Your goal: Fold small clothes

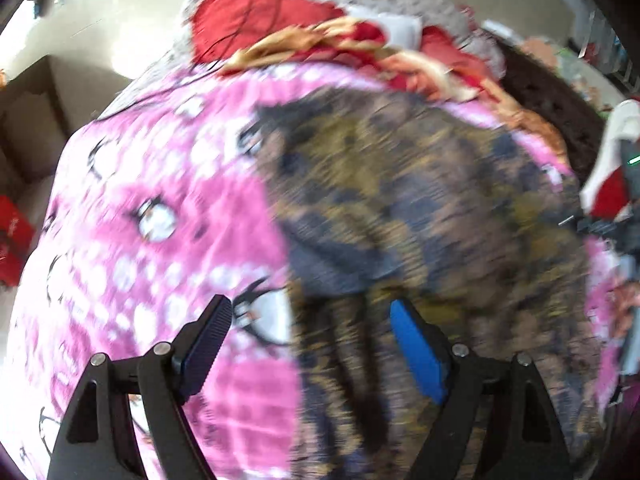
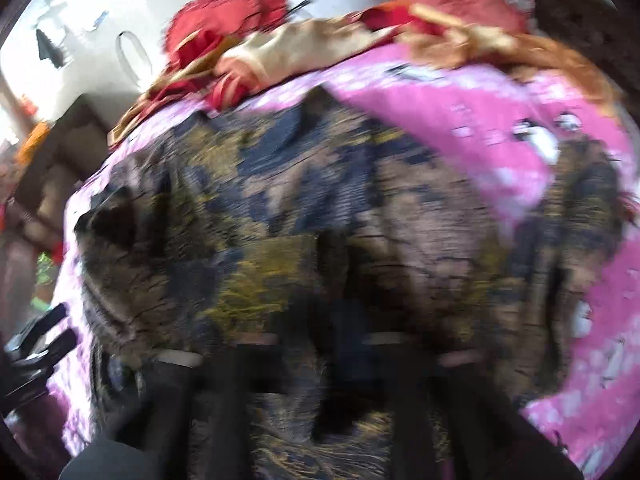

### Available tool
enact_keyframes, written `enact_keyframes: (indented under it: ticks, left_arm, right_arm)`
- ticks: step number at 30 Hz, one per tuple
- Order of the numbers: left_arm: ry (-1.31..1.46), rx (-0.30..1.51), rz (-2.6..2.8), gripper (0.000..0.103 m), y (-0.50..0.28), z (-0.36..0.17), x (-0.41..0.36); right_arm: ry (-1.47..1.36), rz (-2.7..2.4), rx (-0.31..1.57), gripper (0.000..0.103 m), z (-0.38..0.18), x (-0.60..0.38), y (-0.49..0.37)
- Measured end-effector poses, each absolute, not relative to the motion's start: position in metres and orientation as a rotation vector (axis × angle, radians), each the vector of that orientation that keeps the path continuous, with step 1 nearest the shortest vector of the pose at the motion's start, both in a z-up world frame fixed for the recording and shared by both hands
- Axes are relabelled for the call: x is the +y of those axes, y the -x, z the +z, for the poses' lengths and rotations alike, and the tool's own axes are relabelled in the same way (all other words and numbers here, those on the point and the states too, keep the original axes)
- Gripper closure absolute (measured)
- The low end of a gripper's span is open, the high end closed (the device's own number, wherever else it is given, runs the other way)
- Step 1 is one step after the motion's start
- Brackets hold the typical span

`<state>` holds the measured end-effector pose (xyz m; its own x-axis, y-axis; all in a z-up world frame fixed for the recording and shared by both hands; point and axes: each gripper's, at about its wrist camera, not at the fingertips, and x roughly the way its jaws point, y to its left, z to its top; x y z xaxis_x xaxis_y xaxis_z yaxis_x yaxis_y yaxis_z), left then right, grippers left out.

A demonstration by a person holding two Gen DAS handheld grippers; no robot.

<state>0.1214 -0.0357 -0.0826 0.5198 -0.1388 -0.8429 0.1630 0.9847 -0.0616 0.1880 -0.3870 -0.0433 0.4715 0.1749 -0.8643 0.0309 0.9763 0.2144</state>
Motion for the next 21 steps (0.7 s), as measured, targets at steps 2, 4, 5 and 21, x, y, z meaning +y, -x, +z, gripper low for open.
enact_keyframes:
  ticks: [2, 4, 5, 21]
  left_arm:
    - [-0.046, 1.02, -0.148, 0.018, -0.122, -0.09, -0.032]
    - [-0.034, 1.02, -0.14, 0.018, -0.121, -0.094, -0.025]
    - [-0.022, 1.02, -0.139, 0.018, -0.121, -0.095, -0.022]
    - [0.059, 0.958, -0.05, 0.018, -0.092, -0.073, 0.042]
  right_arm:
    - [-0.179, 0.061, 0.998, 0.095, -0.022, -0.392, -0.18]
    - [-0.119, -0.045, 0.917, 0.095, -0.001, -0.405, -0.17]
    - [-0.081, -0.107, 0.9, 0.095, 0.004, -0.412, -0.168]
    - [-0.323, 0.703, 1.094, 0.064, -0.022, -0.234, -0.168]
